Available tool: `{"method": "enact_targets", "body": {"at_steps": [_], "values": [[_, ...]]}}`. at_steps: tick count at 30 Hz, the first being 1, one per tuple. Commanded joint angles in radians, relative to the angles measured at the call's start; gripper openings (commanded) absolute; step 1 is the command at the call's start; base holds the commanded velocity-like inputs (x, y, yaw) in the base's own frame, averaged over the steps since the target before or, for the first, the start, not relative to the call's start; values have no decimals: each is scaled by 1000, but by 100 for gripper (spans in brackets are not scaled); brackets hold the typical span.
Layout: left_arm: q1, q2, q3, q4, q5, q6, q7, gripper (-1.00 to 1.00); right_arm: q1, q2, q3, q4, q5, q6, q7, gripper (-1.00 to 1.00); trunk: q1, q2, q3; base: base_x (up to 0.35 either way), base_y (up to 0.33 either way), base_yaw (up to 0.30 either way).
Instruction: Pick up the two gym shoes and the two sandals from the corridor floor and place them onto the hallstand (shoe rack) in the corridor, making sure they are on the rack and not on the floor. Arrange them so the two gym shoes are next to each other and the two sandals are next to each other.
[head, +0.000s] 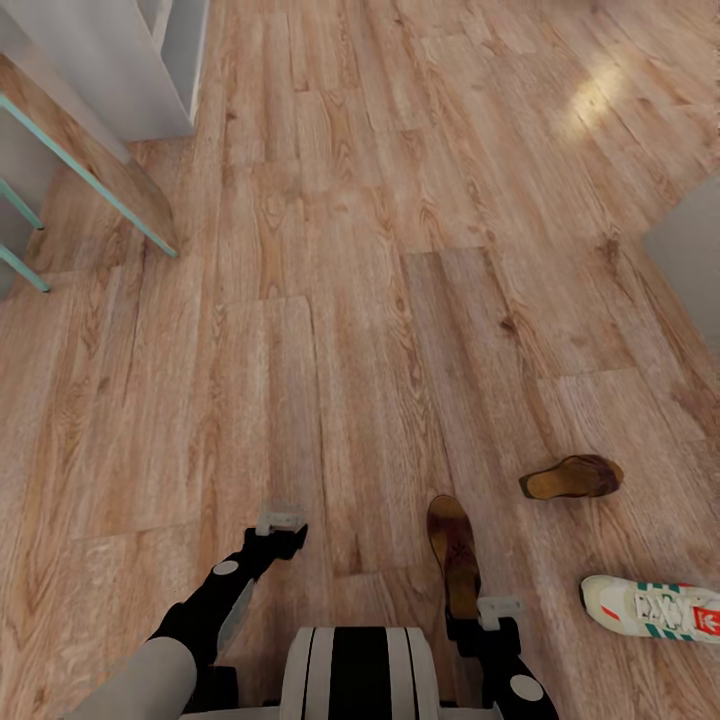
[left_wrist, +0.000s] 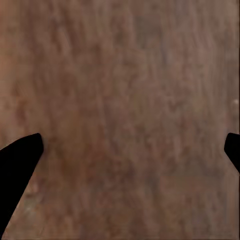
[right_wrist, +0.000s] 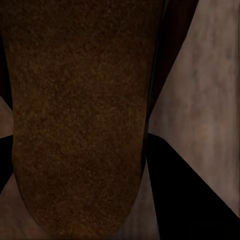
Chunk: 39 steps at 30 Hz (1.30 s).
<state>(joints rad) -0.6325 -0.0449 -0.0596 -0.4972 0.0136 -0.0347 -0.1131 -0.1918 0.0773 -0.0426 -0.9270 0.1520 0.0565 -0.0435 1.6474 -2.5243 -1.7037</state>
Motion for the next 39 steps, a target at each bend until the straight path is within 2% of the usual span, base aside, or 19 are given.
{"method": "enact_targets", "body": {"at_steps": [1, 11, 17, 19, 21, 23, 30, 39], "values": [[-31, 0, -2, 0, 1, -2, -2, 100, 0, 1, -2, -2, 8, 5, -1, -100, -1, 0, 4, 0, 0, 0], [-30, 0, -4, 0, 4, -4, 0, 100, 0, 1, -2, -3, 7, 3, -1, -100, -5, 2, 42, 0, 0, 0], [-7, 3, 2, -1, 3, -6, 4, 100, 0, 3, -1, -4, 6, -14, -2, -100, -8, 4, 66, 0, 0, 0], [16, 13, 3, 0, 3, -7, 7, 100, 0, 4, 0, -4, 6, -40, -2, -100, -9, 4, 73, 0, 0, 0], [103, 54, 4, 0, 9, -13, 11, 100, 0, 4, 0, -1, 6, -75, -3, -100, -10, 5, 81, 0, 0, -22], [129, 65, 5, 1, 10, -28, 11, 100, 0, 4, -1, -2, 6, -78, -3, -100, -10, 5, 90, 0, 0, -96], [184, 78, 8, 7, 12, -95, 21, 100, 1, -1, -5, -4, 7, -83, -1, -100, -14, 7, 123, 0, 0, -182], [202, 80, 9, 17, 17, -118, 29, 100, 1, -13, -6, -27, 14, -81, -4, -100, -18, 9, 168, 0, 0, -230]]}}
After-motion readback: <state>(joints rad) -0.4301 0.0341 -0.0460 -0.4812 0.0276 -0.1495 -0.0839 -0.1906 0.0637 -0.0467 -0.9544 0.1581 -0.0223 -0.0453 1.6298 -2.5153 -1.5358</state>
